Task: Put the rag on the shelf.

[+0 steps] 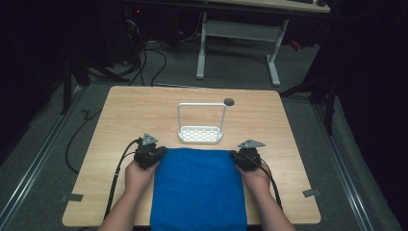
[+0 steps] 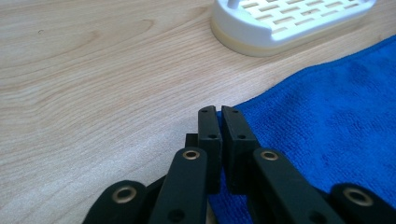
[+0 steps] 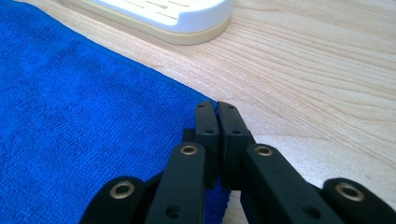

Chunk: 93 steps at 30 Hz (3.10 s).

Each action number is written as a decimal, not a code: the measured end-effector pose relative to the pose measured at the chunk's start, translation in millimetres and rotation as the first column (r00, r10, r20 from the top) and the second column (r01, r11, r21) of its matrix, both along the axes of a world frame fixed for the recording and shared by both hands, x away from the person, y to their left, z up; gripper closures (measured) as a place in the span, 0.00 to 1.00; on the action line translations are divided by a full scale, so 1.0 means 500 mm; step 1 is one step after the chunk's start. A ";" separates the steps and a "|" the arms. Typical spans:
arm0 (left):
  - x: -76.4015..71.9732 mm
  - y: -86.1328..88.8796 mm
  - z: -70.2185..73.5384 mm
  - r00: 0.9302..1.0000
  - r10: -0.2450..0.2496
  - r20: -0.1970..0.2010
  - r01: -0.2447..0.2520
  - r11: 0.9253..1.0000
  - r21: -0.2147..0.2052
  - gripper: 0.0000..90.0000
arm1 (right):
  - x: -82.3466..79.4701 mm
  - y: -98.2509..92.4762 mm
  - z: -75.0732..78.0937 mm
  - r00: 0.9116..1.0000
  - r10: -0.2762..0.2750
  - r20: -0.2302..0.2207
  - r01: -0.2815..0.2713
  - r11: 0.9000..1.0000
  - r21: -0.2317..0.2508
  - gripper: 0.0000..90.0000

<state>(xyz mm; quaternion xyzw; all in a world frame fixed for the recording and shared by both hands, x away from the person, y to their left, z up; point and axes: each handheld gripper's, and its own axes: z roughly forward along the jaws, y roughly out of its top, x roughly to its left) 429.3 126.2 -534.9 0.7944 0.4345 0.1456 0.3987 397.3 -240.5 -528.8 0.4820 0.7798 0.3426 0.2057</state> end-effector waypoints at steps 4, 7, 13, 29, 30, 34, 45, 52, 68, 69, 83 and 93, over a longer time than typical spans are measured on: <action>-0.005 0.004 0.002 1.000 0.004 0.022 -0.004 1.000 -0.021 0.97 | -0.010 0.005 0.012 0.998 0.031 0.059 -0.032 0.999 0.010 0.99; -0.009 0.009 0.005 0.999 0.003 0.033 -0.002 0.999 -0.041 0.97 | -0.021 0.009 0.017 0.996 0.041 0.084 -0.044 0.999 0.028 0.99; -0.028 0.012 0.025 0.996 0.008 0.088 -0.002 0.997 -0.072 0.97 | -0.035 -0.004 0.034 0.991 0.031 0.130 -0.041 0.997 0.069 0.99; -0.079 0.034 0.110 0.963 0.050 0.266 -0.007 0.987 -0.162 0.97 | -0.089 -0.001 0.106 0.954 0.029 0.300 -0.066 0.992 0.112 0.99; -0.082 0.036 0.115 0.960 0.052 0.274 -0.006 0.986 -0.165 0.97 | -0.091 0.000 0.110 0.950 0.030 0.310 -0.068 0.991 0.113 0.99; -0.092 0.039 0.136 0.950 0.057 0.307 -0.001 0.984 -0.178 0.97 | -0.101 0.003 0.126 0.939 0.029 0.344 -0.073 0.990 0.117 0.99; -0.127 0.044 0.205 0.913 0.065 0.402 0.032 0.972 -0.232 0.97 | -0.129 0.003 0.181 0.897 0.014 0.441 -0.088 0.985 0.148 0.99; -0.138 0.044 0.256 0.888 0.068 0.455 0.049 0.969 -0.242 0.97 | -0.139 -0.002 0.238 0.860 -0.001 0.510 -0.098 0.981 0.166 0.99; -0.124 0.039 0.362 0.840 0.090 0.535 0.062 0.964 -0.260 0.98 | -0.136 -0.005 0.355 0.781 -0.021 0.624 -0.112 0.978 0.173 0.99; -0.123 0.038 0.368 0.835 0.090 0.542 0.064 0.964 -0.259 0.98 | -0.135 -0.005 0.359 0.778 -0.024 0.628 -0.112 0.978 0.176 0.99; -0.108 0.032 0.443 0.783 0.116 0.612 0.069 0.961 -0.269 0.98 | -0.120 0.005 0.406 0.745 -0.044 0.666 -0.119 0.973 0.197 0.99; -0.071 0.030 0.449 0.783 0.128 0.609 0.054 0.961 -0.272 0.98 | -0.087 0.002 0.420 0.744 -0.064 0.665 -0.100 0.974 0.206 0.99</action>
